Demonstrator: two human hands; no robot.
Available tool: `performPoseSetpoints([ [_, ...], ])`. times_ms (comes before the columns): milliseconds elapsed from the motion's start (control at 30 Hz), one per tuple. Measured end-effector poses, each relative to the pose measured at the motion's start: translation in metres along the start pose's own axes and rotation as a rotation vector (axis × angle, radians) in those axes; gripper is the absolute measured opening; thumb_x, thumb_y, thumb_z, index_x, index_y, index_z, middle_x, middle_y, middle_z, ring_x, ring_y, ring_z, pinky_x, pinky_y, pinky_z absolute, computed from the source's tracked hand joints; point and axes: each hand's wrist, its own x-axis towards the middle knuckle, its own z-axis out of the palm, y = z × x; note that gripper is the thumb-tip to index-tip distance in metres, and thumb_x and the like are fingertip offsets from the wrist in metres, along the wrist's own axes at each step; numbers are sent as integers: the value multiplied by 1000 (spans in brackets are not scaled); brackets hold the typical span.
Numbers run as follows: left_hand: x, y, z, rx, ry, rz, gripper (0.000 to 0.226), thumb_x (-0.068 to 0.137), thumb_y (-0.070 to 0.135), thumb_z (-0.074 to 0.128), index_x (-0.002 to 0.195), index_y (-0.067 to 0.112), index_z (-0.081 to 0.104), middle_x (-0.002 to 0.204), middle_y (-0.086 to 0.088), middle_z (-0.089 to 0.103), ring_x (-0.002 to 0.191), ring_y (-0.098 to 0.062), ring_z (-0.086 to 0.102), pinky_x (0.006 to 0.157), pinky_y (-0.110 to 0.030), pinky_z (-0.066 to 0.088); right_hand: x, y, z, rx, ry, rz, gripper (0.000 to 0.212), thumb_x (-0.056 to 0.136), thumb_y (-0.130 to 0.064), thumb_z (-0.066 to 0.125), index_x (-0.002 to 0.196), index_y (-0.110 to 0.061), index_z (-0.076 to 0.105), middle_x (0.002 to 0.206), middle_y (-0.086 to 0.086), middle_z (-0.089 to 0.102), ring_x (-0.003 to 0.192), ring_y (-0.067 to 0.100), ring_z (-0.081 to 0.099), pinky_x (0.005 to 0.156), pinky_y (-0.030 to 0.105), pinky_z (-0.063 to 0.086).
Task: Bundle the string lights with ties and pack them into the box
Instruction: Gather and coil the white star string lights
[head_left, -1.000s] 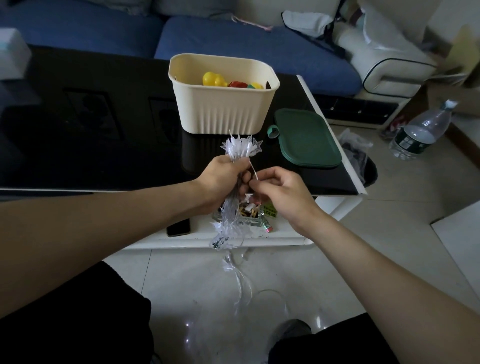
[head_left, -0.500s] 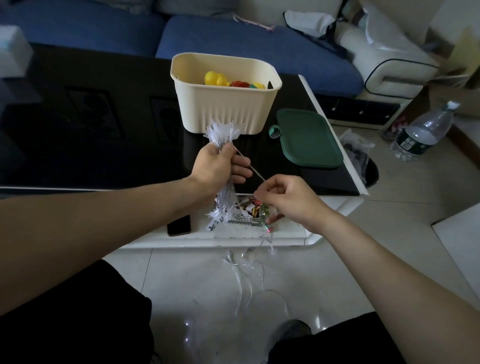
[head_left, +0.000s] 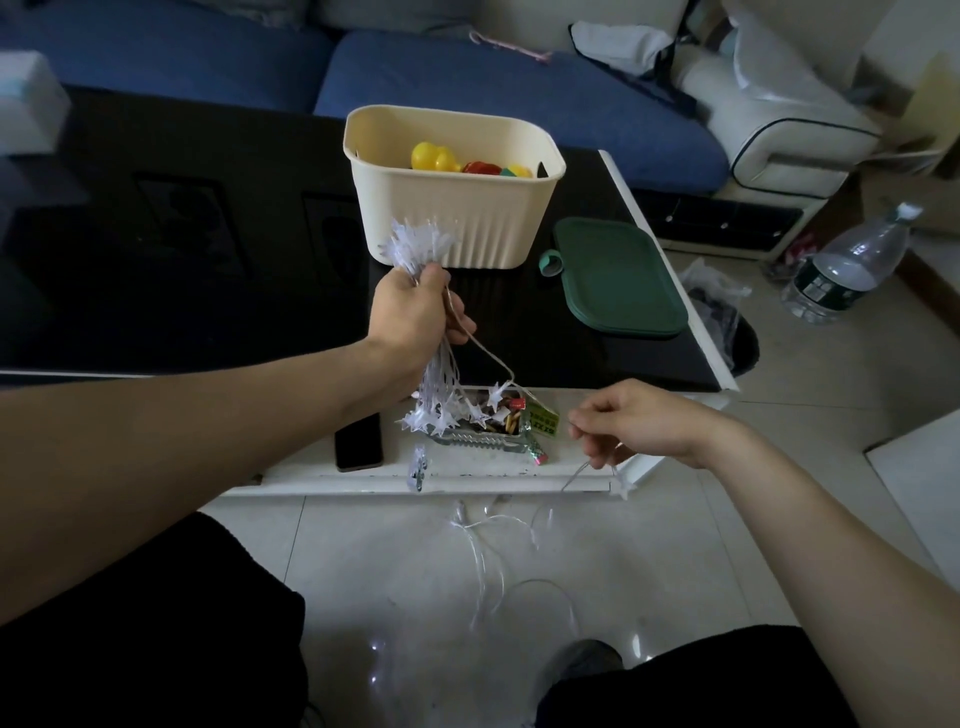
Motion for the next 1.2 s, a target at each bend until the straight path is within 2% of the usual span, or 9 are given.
performPoseSetpoints([
  [200,-7,2,5,-52,-85,-106,17,102,15,44,91,5,52,58,-6,54,49,-23,59,59,-38,52,-1,-2,-1,36,140,-92,20,94,-28,70,87,-10,69,60,-4,62,64,15,59,77,42,58],
  [267,-10,2,7,-45,-114,-124,21,102,16,44,86,5,53,60,-9,57,53,-27,63,58,-38,55,-4,-10,2,32,171,-154,16,92,-29,72,87,-13,69,61,-6,63,58,6,59,65,32,58],
  [367,-13,2,9,-34,-177,-138,25,102,16,45,81,5,52,60,-10,56,51,-28,61,55,-36,53,-8,-22,8,42,218,-252,14,92,-27,72,88,-14,69,63,-4,64,50,1,55,50,17,45],
  [500,-14,0,11,-1,-263,-147,25,104,18,43,82,9,50,59,-5,47,45,-20,50,50,-30,45,-9,-29,10,180,161,-342,6,88,-11,75,92,-12,71,70,-5,67,56,-2,58,53,12,44],
  [633,-16,-4,14,48,-285,-164,20,104,18,42,89,8,50,62,-4,44,48,-18,45,51,-30,41,-7,-29,13,220,154,-407,14,84,-1,77,92,-12,71,76,0,68,64,1,61,58,13,47],
  [767,-17,-9,18,79,-324,-154,12,102,13,47,91,7,48,62,-4,43,47,-18,45,51,-31,41,-4,-29,16,163,216,-435,10,86,-5,77,90,-12,73,67,-11,70,58,-3,61,55,11,45],
  [933,-21,-13,18,211,-386,-26,16,104,13,42,88,9,45,63,-4,40,46,-16,45,51,-31,41,-9,-32,15,19,84,-337,5,94,-16,70,92,-16,75,74,-5,75,49,0,56,49,16,43],
  [1067,-17,-14,16,232,-332,-1,31,105,15,40,74,10,45,64,-5,46,48,-17,47,55,-34,43,-14,-36,19,117,-104,-320,8,97,-16,65,92,-16,71,79,0,73,56,11,54,54,25,44],
  [1200,-14,-15,14,251,-330,-18,35,105,20,44,73,9,51,66,-13,54,56,-25,51,66,-42,46,-13,-39,24,90,-39,-307,10,98,-19,64,90,-16,70,75,-3,71,55,10,54,54,27,43],
])
